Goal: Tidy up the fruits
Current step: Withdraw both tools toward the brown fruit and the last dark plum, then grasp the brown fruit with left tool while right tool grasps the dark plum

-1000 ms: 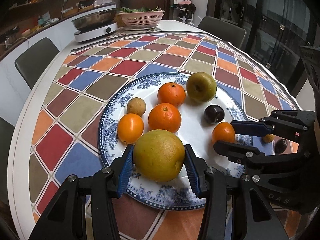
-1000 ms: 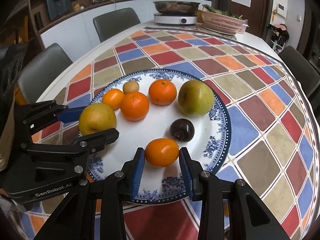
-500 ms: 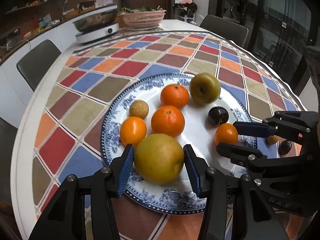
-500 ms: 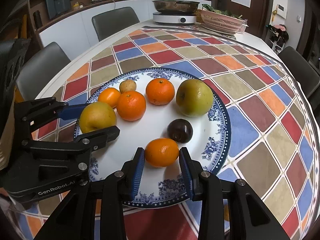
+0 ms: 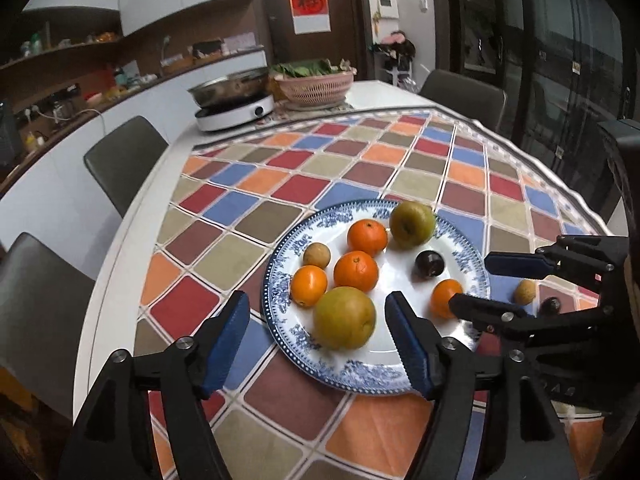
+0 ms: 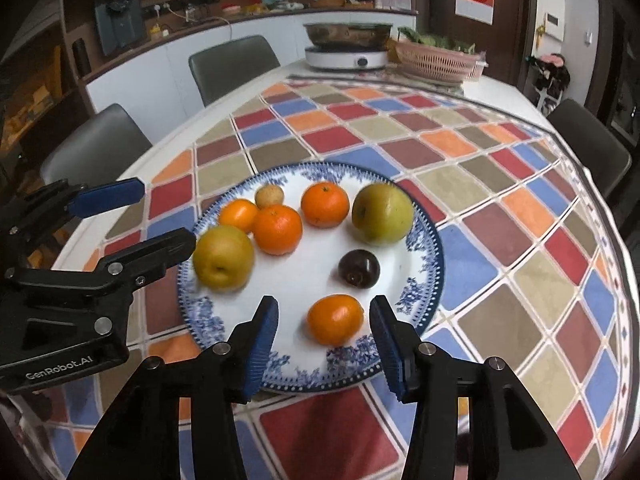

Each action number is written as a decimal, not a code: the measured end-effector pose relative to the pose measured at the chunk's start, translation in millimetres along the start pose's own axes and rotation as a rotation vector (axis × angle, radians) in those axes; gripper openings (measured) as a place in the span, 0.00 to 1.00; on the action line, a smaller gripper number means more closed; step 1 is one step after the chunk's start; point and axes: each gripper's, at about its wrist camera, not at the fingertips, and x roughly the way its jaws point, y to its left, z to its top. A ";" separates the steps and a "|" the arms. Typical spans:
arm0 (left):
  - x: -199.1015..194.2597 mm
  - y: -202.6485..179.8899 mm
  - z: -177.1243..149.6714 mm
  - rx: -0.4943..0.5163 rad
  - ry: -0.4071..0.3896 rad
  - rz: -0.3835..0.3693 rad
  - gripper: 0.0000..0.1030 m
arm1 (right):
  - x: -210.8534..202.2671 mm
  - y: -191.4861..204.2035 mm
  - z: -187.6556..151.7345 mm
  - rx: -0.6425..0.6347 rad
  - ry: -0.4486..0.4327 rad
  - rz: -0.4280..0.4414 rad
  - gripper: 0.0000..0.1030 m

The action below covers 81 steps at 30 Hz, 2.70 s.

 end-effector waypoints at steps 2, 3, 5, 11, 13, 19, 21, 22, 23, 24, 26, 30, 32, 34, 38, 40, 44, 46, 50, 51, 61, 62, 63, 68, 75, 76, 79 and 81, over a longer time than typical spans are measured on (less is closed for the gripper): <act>-13.2 -1.3 -1.7 -0.021 -0.017 -0.001 0.70 | -12.3 0.2 -0.3 -0.004 -0.023 -0.008 0.47; -17.7 -3.3 -2.3 -0.029 -0.023 -0.002 0.70 | -21.0 0.6 -1.6 -0.007 -0.037 -0.008 0.47; -29.6 -6.6 -3.8 -0.043 -0.037 -0.006 0.71 | -33.8 0.0 -3.2 -0.008 -0.056 -0.010 0.47; -61.3 -20.5 -7.1 -0.073 -0.081 -0.010 0.76 | -71.6 -6.3 -12.6 0.010 -0.108 -0.020 0.53; -72.1 -26.4 -9.3 -0.080 -0.093 -0.012 0.76 | -82.3 -8.2 -16.1 0.012 -0.122 -0.021 0.53; -91.1 -46.2 -15.9 -0.085 -0.109 -0.034 0.79 | -110.7 -17.1 -31.1 0.026 -0.157 -0.036 0.53; -93.3 -53.6 -17.7 -0.088 -0.105 -0.047 0.79 | -117.8 -23.2 -36.6 0.036 -0.163 -0.041 0.53; -94.3 -57.5 -18.8 -0.087 -0.102 -0.053 0.79 | -120.7 -25.6 -38.8 0.041 -0.166 -0.043 0.53; -94.7 -60.4 -19.6 -0.085 -0.101 -0.057 0.79 | -123.7 -29.0 -41.7 0.048 -0.168 -0.044 0.53; -95.1 -64.3 -20.4 -0.081 -0.099 -0.060 0.79 | -125.9 -31.7 -44.4 0.052 -0.169 -0.045 0.53; -95.4 -72.1 -21.3 -0.073 -0.095 -0.062 0.79 | -130.6 -36.2 -49.2 0.057 -0.172 -0.050 0.53; -94.1 -84.5 -22.2 -0.055 -0.094 -0.067 0.79 | -137.0 -47.8 -59.2 0.067 -0.173 -0.061 0.53; -92.3 -91.8 -22.7 -0.034 -0.094 -0.065 0.79 | -138.6 -52.2 -63.8 0.065 -0.172 -0.073 0.53; -90.3 -98.1 -23.5 -0.013 -0.097 -0.069 0.79 | -139.4 -57.2 -68.9 0.065 -0.167 -0.086 0.53; -83.6 -108.9 -25.8 0.033 -0.097 -0.082 0.79 | -136.1 -65.5 -78.3 0.061 -0.152 -0.105 0.53; -79.2 -112.2 -26.8 0.051 -0.095 -0.087 0.79 | -132.9 -67.8 -82.3 0.055 -0.143 -0.112 0.53; -68.0 -117.0 -28.6 0.074 -0.083 -0.101 0.79 | -119.1 -71.9 -87.3 0.048 -0.116 -0.101 0.53; -60.2 -119.6 -29.4 0.091 -0.077 -0.107 0.79 | -110.8 -73.2 -88.5 0.049 -0.100 -0.091 0.53; -44.8 -125.0 -30.2 0.130 -0.067 -0.133 0.79 | -90.2 -78.9 -89.3 0.062 -0.064 -0.065 0.53; -41.1 -126.3 -29.8 0.137 -0.064 -0.140 0.79 | -84.6 -80.4 -89.5 0.068 -0.053 -0.061 0.53; 2.8 -133.0 -15.9 0.270 -0.034 -0.270 0.74 | -48.8 -85.1 -91.7 0.058 0.015 -0.078 0.44; 8.2 -135.2 -14.7 0.305 -0.032 -0.281 0.72 | -48.1 -85.1 -92.0 0.059 0.016 -0.078 0.42; 12.3 -136.6 -13.9 0.326 -0.032 -0.286 0.70 | -46.9 -85.3 -92.3 0.062 0.019 -0.079 0.42; 34.6 -144.8 -11.3 0.425 -0.001 -0.358 0.65 | -42.8 -85.1 -94.9 0.064 0.026 -0.092 0.42; 55.3 -152.4 -9.7 0.490 0.024 -0.406 0.58 | -34.9 -88.6 -94.4 0.074 0.041 -0.091 0.38; 56.8 -152.7 -9.1 0.491 0.026 -0.411 0.56 | -34.1 -89.0 -94.0 0.076 0.040 -0.086 0.38; 60.0 -154.2 -7.4 0.496 0.031 -0.427 0.55 | -31.8 -89.2 -92.4 0.074 0.034 -0.076 0.35; 62.3 -155.9 -6.5 0.499 0.038 -0.435 0.55 | -30.5 -89.8 -92.1 0.076 0.032 -0.065 0.30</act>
